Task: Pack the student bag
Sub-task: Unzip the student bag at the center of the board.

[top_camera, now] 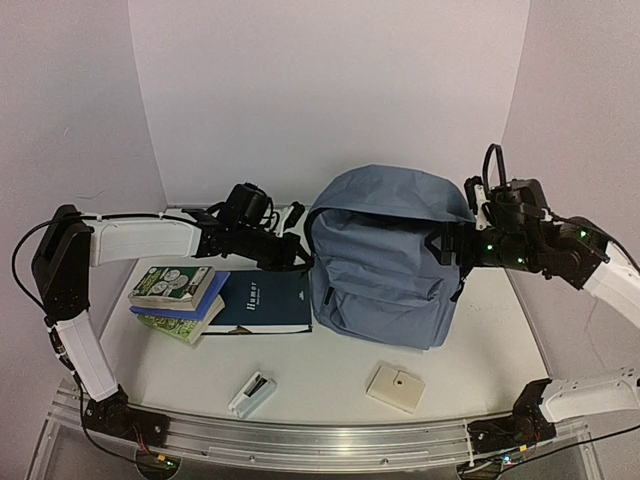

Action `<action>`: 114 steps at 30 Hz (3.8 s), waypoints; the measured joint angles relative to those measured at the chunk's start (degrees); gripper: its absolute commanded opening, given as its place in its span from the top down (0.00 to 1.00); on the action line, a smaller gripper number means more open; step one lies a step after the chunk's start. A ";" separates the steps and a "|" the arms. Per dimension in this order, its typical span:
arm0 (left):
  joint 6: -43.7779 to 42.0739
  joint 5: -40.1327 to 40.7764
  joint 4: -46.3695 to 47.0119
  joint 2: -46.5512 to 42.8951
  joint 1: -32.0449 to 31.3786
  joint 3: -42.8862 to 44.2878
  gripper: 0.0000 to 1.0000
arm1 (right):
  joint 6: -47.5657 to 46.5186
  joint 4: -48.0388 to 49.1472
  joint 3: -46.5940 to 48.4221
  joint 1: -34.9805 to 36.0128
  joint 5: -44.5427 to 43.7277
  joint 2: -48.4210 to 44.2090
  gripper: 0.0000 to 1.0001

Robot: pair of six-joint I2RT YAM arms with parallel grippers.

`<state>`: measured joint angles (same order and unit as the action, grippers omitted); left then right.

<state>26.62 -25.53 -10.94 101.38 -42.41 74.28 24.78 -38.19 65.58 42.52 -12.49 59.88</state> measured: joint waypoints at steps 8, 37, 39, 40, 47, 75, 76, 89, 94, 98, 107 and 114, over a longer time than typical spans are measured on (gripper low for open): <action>-1.08 -0.35 0.05 -0.05 0.00 -0.03 1.00 | 0.46 1.88 -0.32 -0.82 -3.46 3.63 0.02; -4.14 -0.05 -0.58 -4.38 0.00 -3.18 0.55 | -10.90 11.58 0.37 -4.03 26.52 3.97 0.11; -5.06 0.28 -1.88 -6.86 0.00 -3.54 0.48 | -11.94 11.50 0.48 -3.38 26.05 4.80 0.10; -5.94 0.43 -2.57 -8.42 0.00 -3.52 0.45 | -12.55 11.31 0.71 -2.77 25.72 5.34 0.10; -11.94 4.14 -7.92 -13.98 0.00 1.16 0.22 | -17.77 11.49 6.45 3.97 21.64 11.81 0.10; -32.66 10.79 -8.07 -0.63 -0.09 21.60 0.61 | -30.29 15.21 10.65 8.96 -0.86 24.01 0.81; -32.85 10.78 -8.04 -0.60 -0.12 21.69 0.66 | -30.39 15.24 10.63 8.96 -0.99 24.17 0.86; -31.98 10.49 -7.91 -0.04 -0.28 22.03 1.00 | -29.83 16.54 8.92 10.85 -1.85 22.58 0.80; -30.93 9.70 -7.42 -0.04 -0.28 21.92 1.00 | -28.52 16.65 7.87 11.02 -4.01 20.61 0.61; -30.12 8.07 -6.79 -0.04 -0.28 21.57 1.00 | -29.25 17.23 7.95 10.22 -4.47 19.37 0.55; -29.15 5.37 -6.47 -0.07 -0.28 21.46 1.00 | -31.11 17.62 9.24 4.40 1.89 19.98 0.41; -29.26 4.59 -6.53 -0.07 -0.28 21.46 1.00 | -32.41 17.63 10.54 1.83 7.26 23.51 0.33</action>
<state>-2.64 -20.94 -17.46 101.32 -42.70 95.74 -7.63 -20.57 76.11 44.36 -5.23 83.39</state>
